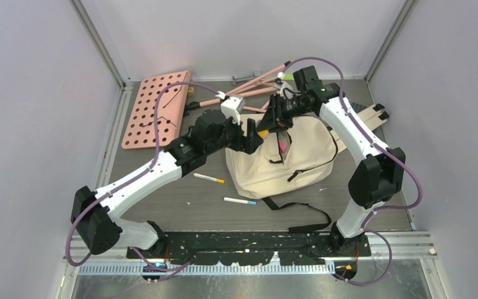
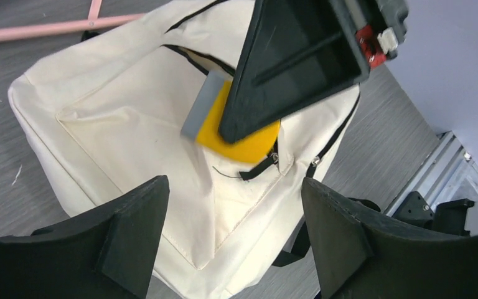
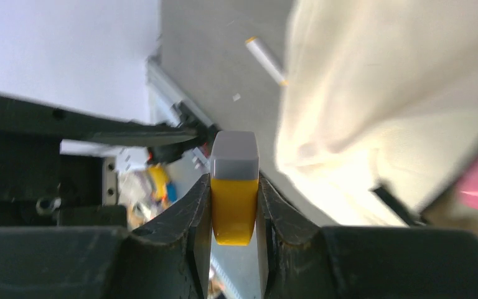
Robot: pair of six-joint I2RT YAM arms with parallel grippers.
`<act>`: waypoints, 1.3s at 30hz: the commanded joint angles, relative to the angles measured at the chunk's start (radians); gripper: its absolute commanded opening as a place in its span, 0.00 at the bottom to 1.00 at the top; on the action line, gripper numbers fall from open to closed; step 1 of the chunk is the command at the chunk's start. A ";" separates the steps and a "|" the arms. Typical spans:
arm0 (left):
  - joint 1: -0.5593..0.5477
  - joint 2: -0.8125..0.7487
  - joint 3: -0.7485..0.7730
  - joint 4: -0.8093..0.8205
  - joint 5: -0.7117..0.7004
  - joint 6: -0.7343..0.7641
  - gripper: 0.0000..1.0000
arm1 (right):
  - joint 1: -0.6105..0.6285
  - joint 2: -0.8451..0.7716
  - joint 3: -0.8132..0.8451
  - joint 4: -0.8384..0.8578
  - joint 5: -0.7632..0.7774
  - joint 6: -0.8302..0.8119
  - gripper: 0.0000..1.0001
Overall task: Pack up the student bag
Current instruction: Place the stationery in the student bag.
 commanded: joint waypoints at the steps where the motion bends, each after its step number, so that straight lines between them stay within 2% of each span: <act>1: -0.004 0.077 0.064 -0.058 -0.019 -0.049 0.81 | -0.055 -0.080 -0.040 0.032 0.323 0.070 0.01; 8: -0.005 0.228 0.149 -0.148 -0.013 -0.009 0.81 | -0.057 -0.151 -0.137 0.039 0.572 0.051 0.01; 12: -0.003 0.290 0.168 -0.135 0.019 0.007 0.73 | -0.057 -0.168 -0.177 0.037 0.632 0.029 0.01; 16: -0.001 0.339 0.190 -0.133 0.039 0.015 0.63 | -0.057 -0.172 -0.219 0.041 0.659 0.011 0.01; 20: 0.002 0.379 0.216 -0.127 0.044 0.028 0.57 | -0.057 -0.162 -0.249 0.055 0.674 -0.002 0.01; 36: 0.034 0.499 0.285 -0.122 0.073 0.032 0.43 | -0.058 -0.061 -0.240 0.107 0.706 -0.065 0.01; 38: 0.035 0.509 0.287 -0.112 0.096 0.030 0.37 | -0.058 -0.050 -0.245 0.111 0.688 -0.091 0.01; 39: 0.037 0.512 0.285 -0.099 0.114 0.032 0.31 | -0.058 -0.047 -0.247 0.111 0.676 -0.101 0.01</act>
